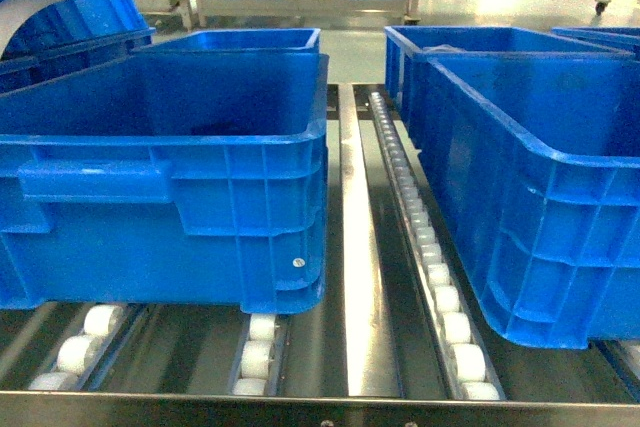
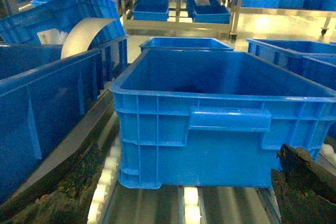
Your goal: Sort blue parts and orange caps into right shelf containers
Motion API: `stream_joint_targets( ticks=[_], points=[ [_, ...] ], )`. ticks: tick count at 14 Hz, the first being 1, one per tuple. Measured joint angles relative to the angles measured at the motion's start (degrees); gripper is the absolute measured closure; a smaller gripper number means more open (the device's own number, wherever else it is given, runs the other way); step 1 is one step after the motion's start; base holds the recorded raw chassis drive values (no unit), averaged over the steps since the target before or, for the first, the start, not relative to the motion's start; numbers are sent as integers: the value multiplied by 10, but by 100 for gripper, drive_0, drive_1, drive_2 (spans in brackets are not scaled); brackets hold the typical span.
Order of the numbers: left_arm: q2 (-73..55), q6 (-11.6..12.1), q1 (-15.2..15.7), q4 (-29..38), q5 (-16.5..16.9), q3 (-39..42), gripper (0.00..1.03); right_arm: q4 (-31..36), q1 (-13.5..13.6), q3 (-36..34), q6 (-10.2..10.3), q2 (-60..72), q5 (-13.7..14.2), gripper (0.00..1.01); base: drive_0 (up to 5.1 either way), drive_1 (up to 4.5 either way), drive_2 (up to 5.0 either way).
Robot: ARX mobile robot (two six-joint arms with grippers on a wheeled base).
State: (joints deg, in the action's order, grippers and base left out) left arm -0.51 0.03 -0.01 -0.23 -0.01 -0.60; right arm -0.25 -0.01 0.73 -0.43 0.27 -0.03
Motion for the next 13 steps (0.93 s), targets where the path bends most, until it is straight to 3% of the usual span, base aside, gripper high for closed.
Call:
stream_joint_targets(
  ticks=[13],
  points=[
    [0, 0, 0, 0, 0, 0, 5, 0, 0, 0, 0, 0, 0, 3, 0, 0, 0]
  ],
)
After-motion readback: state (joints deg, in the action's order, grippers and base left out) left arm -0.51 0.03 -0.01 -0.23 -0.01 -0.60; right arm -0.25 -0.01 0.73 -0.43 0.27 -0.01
